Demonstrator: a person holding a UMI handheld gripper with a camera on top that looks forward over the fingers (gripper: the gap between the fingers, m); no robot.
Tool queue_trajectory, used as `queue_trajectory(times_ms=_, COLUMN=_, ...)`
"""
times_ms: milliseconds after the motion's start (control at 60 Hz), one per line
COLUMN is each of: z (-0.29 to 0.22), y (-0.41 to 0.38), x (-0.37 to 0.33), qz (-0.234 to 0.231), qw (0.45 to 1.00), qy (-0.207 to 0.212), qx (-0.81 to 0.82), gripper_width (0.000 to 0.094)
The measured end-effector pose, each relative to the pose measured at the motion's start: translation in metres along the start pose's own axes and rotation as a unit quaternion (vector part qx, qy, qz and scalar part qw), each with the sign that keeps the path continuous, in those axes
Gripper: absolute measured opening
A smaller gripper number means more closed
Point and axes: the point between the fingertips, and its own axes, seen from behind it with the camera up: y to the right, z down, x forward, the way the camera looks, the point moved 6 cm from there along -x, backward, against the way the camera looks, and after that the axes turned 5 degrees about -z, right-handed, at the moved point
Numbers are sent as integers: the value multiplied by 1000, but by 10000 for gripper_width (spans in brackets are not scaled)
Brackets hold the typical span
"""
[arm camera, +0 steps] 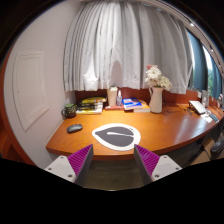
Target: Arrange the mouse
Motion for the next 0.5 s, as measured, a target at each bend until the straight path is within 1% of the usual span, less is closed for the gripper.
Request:
queue_trajectory(times_ms=117, z=23, y=-27, x=16, qz=-18, qw=999, qy=-30, qx=-4, gripper_width=812)
queue_trajectory(times_ms=183, z=40, y=-56, x=45, qz=-26, qw=999, qy=-43, qx=-11, gripper_width=811)
queue_trajectory(times_ms=283, z=57, y=-99, x=77, qz=-51, qw=996, qy=-67, qx=-14, gripper_width=813)
queue_trajectory(times_ms=417, z=63, y=-150, x=121, qz=-79, qw=992, qy=-95, qx=-14, gripper_width=818)
queue_trajectory(times_ms=500, z=62, y=-176, x=154, qz=-89, qw=990, qy=-104, qx=-14, gripper_width=820)
